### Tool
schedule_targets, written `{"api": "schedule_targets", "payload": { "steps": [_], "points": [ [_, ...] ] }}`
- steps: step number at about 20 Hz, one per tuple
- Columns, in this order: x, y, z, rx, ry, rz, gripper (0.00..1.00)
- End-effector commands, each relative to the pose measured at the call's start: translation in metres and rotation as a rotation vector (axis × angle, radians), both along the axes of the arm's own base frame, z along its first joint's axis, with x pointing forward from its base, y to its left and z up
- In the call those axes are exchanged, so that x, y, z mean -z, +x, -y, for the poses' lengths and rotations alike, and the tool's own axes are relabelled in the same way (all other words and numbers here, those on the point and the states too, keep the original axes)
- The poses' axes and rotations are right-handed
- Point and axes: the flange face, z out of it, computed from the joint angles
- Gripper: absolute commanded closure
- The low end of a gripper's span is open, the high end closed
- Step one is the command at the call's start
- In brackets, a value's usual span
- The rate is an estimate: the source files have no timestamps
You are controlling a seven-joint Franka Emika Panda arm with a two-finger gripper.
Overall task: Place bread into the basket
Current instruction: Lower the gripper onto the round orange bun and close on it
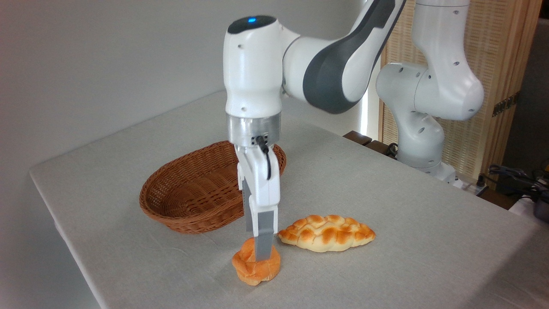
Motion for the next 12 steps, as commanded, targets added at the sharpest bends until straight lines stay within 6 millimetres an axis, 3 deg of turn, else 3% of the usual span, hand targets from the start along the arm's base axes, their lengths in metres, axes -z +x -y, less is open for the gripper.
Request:
{"api": "schedule_targets", "payload": {
  "steps": [1, 3, 5, 6, 7, 12],
  "points": [
    [0.0181, 0.0099, 0.0057, 0.053, 0.034, 0.006, 0.0],
    [0.0231, 0.0129, 0.0063, 0.083, 0.072, 0.012, 0.03],
    [0.0268, 0.0146, 0.0062, 0.104, 0.098, 0.013, 0.49],
    [0.0268, 0.0146, 0.0062, 0.103, 0.098, 0.013, 0.57],
    [0.0269, 0.0145, 0.0062, 0.103, 0.098, 0.011, 0.61],
    [0.0262, 0.0148, 0.0062, 0.101, 0.098, 0.013, 0.61]
  ]
}}
